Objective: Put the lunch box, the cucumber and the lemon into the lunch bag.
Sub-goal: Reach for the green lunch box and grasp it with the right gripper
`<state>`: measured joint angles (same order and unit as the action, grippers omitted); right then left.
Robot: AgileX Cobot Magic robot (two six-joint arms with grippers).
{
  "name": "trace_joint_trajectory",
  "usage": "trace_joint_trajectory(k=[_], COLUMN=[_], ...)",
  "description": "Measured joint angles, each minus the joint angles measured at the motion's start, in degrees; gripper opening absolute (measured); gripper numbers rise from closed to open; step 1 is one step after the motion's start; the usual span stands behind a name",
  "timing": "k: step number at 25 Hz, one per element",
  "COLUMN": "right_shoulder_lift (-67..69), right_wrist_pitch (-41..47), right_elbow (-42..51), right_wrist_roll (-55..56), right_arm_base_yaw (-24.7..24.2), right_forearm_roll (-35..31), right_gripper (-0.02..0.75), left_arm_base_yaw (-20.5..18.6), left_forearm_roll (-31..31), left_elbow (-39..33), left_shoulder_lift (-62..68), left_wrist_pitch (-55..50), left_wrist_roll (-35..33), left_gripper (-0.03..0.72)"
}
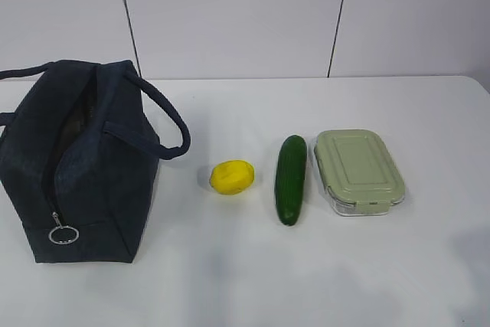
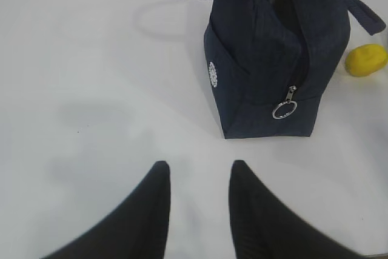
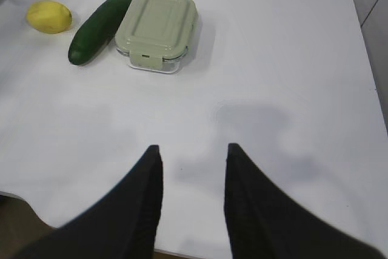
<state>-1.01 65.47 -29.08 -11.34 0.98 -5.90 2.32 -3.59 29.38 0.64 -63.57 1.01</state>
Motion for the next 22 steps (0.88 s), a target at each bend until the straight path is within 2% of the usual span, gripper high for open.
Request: trace_joint_trajectory(k=[22], right_shoulder_lift=[0.00], right_wrist_pitch=[0.00], right_elbow=[0.00], right_wrist_roll=[0.00], right_arm_base_yaw=[0.00], right_forearm_roll=[0.00], right_gripper=[0.249], left_arm_base_yaw=[0.00], left_forearm_roll=[0.00], left_elbow=[0.00], left_shoulder_lift=[0.00], left_wrist_pitch=[0.00], left_wrist_roll=[0.00], left_gripper=[0.235])
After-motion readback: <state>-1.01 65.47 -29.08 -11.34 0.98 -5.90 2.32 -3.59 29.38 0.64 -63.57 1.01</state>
